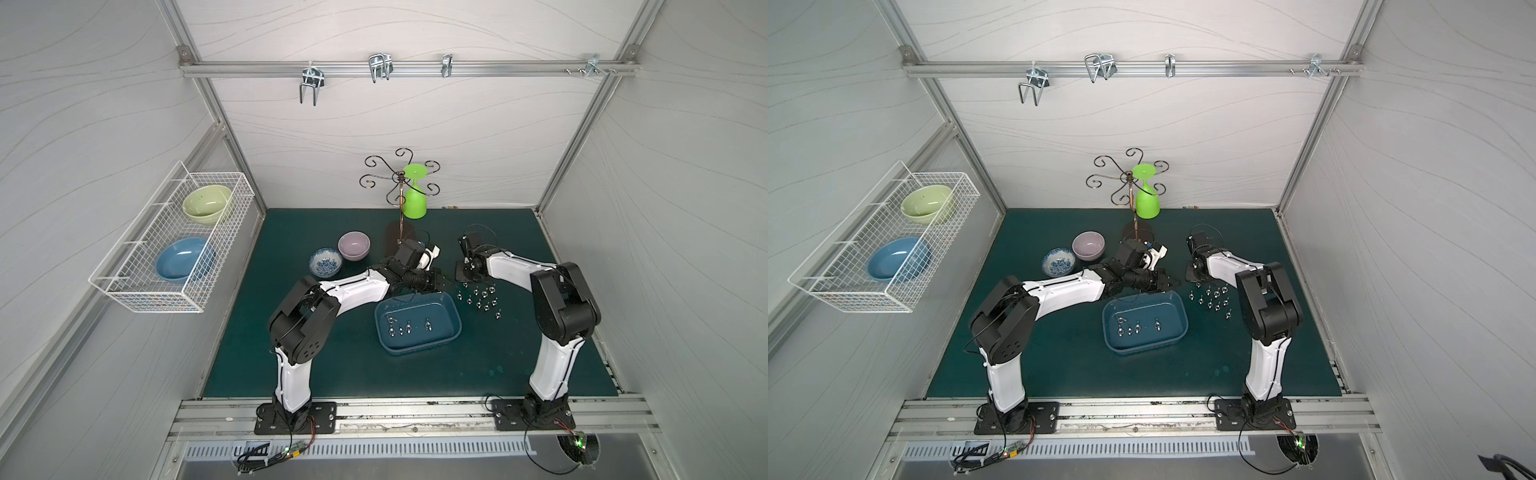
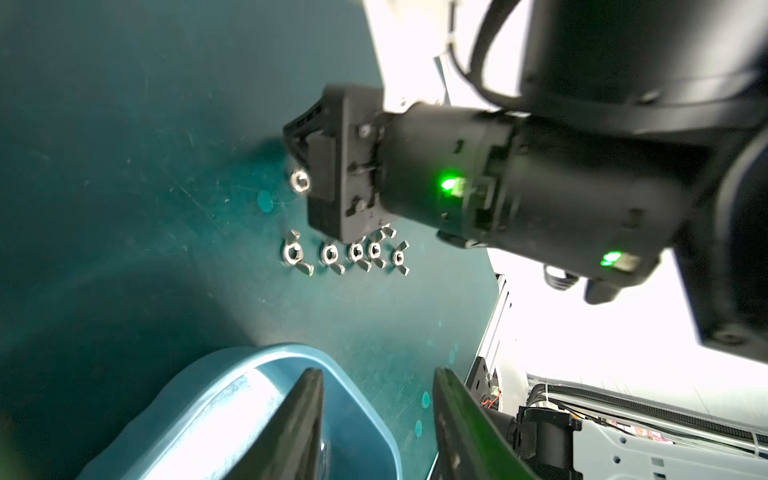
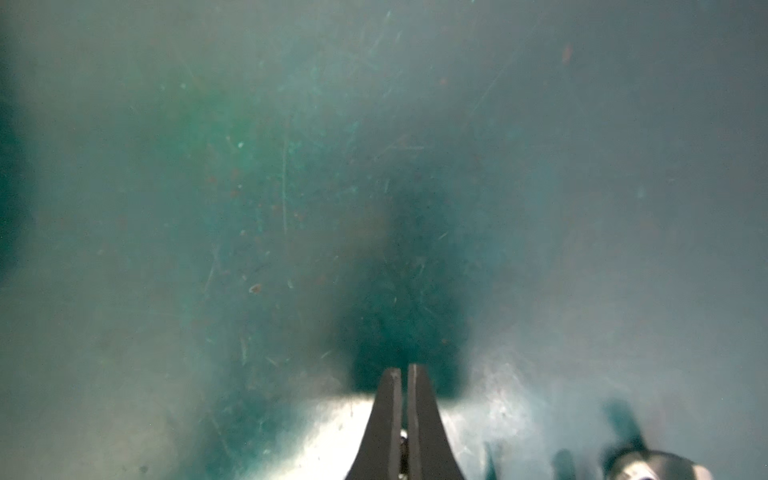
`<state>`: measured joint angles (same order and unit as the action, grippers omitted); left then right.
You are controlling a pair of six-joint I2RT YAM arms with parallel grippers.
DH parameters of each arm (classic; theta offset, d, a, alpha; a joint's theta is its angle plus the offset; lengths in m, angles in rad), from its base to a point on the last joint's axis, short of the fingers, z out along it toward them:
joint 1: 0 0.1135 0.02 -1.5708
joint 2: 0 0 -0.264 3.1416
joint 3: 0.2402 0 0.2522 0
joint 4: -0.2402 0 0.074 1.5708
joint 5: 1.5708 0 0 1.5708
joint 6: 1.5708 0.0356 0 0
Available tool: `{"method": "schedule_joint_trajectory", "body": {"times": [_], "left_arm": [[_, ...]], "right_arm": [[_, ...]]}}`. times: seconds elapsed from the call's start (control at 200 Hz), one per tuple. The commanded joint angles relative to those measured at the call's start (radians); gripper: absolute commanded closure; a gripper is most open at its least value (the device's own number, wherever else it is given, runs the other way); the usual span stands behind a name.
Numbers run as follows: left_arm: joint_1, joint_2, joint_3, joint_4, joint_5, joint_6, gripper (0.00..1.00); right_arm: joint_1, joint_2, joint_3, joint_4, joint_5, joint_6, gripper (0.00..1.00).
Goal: Take out the wing nut from the storage box
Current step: Place the wing nut at the center of the board, then pick up the wing nut from the storage box.
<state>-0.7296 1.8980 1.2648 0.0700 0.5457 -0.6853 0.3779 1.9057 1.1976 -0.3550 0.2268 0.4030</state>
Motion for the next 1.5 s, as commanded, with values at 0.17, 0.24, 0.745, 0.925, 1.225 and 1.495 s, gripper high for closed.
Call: {"method": "schedule_joint_trajectory", "body": {"times": [0.17, 0.24, 0.745, 0.925, 1.225, 1.495], "left_arm": [[-0.002, 0.013, 0.036, 0.000, 0.009, 0.012, 0.53], [-0.002, 0.018, 0.036, -0.004, 0.008, 0.011, 0.53], [0.060, -0.235, -0.172, -0.012, -0.118, -0.031, 0.53], [0.194, -0.484, -0.415, -0.056, -0.205, -0.131, 0.52], [0.257, -0.823, -0.641, -0.229, -0.335, -0.144, 0.50], [0.263, -0.856, -0.651, -0.274, -0.328, -0.110, 0.49]], "right_arm": [[0.003, 0.018, 0.020, 0.002, 0.010, -0.001, 0.96], [0.020, 0.012, 0.023, 0.001, 0.029, -0.009, 0.92], [0.170, -0.294, -0.055, -0.009, 0.016, -0.070, 0.75], [0.404, -0.423, -0.152, -0.026, -0.058, -0.109, 0.74], [0.588, -0.325, -0.135, -0.078, -0.158, -0.027, 0.73], [0.605, -0.196, -0.064, -0.151, -0.118, 0.117, 0.70]]}}
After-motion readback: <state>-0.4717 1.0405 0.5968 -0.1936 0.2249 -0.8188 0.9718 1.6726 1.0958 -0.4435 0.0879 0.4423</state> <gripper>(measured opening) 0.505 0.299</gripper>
